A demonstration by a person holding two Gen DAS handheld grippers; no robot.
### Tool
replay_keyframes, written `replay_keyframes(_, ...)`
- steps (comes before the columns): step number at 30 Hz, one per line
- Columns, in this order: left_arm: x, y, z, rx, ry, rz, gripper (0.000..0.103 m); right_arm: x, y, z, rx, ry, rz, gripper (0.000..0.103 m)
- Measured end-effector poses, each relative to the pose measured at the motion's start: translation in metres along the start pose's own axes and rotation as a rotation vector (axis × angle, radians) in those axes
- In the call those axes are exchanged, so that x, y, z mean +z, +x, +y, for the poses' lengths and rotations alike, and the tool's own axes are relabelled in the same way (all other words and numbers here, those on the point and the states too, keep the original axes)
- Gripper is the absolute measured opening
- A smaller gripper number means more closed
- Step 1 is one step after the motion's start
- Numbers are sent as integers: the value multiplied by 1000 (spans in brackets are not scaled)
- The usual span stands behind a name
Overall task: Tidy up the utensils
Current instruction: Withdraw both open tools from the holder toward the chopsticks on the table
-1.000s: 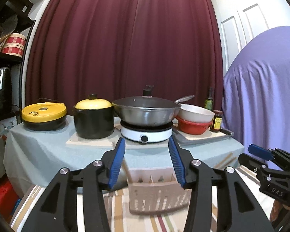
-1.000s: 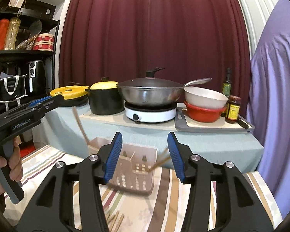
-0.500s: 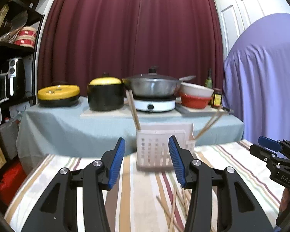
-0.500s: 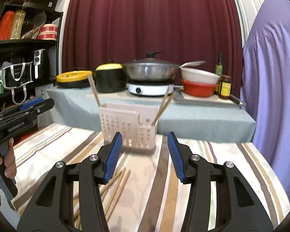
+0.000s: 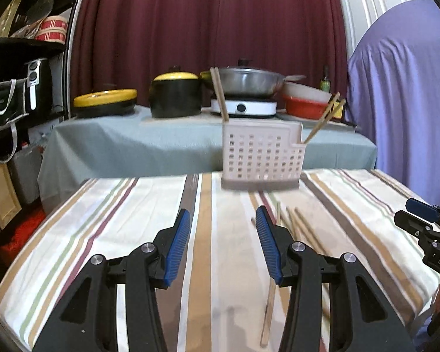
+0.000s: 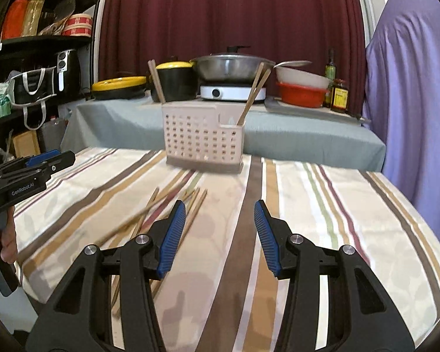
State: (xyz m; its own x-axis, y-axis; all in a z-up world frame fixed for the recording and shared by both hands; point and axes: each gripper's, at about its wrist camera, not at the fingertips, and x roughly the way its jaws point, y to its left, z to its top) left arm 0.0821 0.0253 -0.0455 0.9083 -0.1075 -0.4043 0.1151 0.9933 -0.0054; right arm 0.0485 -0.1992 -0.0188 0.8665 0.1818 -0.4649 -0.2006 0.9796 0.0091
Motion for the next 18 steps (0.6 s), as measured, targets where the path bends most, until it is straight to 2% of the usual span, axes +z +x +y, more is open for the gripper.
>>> replay_keyframes(9, -29, -13, 1, 7, -6, 51, 47, -34, -9, 27, 60, -50, 54, 48)
replay_keyframes(18, -52, -21, -1, 5, -16, 94, 47, -54, -10, 49, 110, -111, 109, 48)
